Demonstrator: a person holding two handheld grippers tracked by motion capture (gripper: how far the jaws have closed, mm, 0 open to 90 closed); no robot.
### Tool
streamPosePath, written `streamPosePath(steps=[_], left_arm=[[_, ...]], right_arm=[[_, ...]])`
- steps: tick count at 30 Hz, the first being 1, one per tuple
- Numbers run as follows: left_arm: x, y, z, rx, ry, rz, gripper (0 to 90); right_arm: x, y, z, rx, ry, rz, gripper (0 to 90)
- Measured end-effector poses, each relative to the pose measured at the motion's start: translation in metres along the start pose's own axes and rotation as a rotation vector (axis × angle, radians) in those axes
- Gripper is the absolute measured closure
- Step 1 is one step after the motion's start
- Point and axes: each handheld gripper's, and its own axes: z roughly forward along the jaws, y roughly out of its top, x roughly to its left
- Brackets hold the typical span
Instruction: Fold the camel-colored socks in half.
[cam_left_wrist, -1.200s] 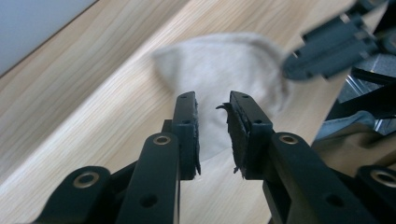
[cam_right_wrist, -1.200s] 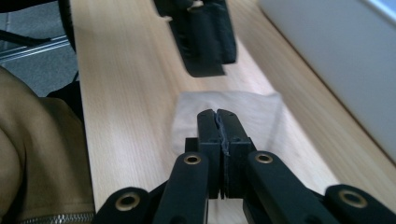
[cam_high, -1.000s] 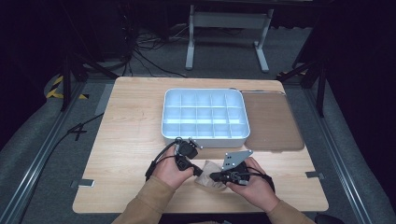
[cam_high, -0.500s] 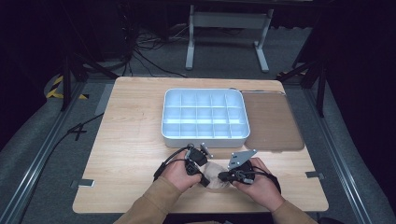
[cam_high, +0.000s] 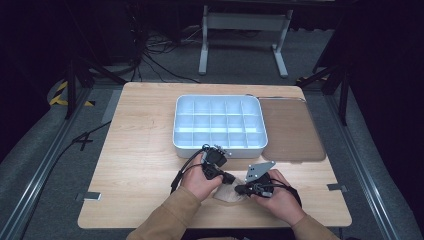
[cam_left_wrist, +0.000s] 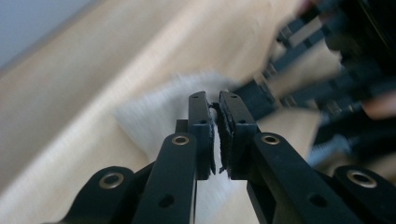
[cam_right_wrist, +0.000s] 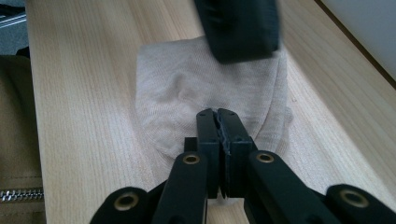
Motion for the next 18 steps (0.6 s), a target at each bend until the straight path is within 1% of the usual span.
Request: streamPosePath(steps=[1, 2, 3, 5, 6, 7, 9, 12, 14, 15, 16, 17, 18], left_arm=[[0.002, 0.001, 0.003, 0.013, 0.012, 0.008, 85.0], [0.002, 0.001, 0.006, 0.031, 0.038, 0.007, 85.3], [0.003, 0.001, 0.01, 0.055, 0.075, 0.011, 86.7], [0.005, -0.001, 0.013, 0.065, 0.076, -0.005, 89.0], [0.005, -0.001, 0.013, 0.065, 0.076, -0.005, 89.4], [0.005, -0.001, 0.013, 0.066, 0.084, -0.01, 89.4], [0.006, -0.001, 0.012, 0.085, 0.095, -0.017, 89.5], [0.006, -0.003, 0.011, 0.098, 0.113, -0.022, 89.6], [0.006, -0.004, 0.011, 0.103, 0.118, -0.025, 89.6], [0.005, -0.005, 0.01, 0.121, 0.114, -0.033, 89.6], [0.005, -0.005, 0.011, 0.123, 0.11, -0.028, 89.6], [0.005, -0.005, 0.011, 0.128, 0.109, -0.026, 89.6], [0.005, -0.005, 0.011, 0.13, 0.109, -0.027, 89.6]], right_arm=[[0.0, 0.0, 0.0, 0.0, -0.007, 0.003, 88.8], [0.0, 0.0, 0.0, 0.001, -0.006, -0.001, 88.8], [0.001, 0.0, -0.001, 0.0, -0.011, -0.001, 88.6], [0.002, 0.0, -0.003, -0.005, -0.013, 0.001, 87.9], [0.002, 0.0, -0.003, -0.005, -0.013, 0.001, 87.9], [0.002, 0.0, -0.005, -0.003, -0.021, -0.004, 87.7], [0.003, 0.001, -0.008, -0.002, -0.019, -0.01, 87.9], [0.003, -0.002, -0.009, 0.012, -0.022, -0.006, 89.0], [0.001, -0.004, -0.01, 0.02, -0.021, -0.006, 89.1], [0.0, -0.004, -0.011, 0.025, -0.027, -0.011, 89.2], [-0.002, -0.005, -0.01, 0.03, -0.04, -0.009, 89.3], [-0.003, -0.006, -0.011, 0.035, -0.042, -0.011, 89.4], [-0.007, -0.008, -0.01, 0.028, -0.053, -0.002, 89.5]])
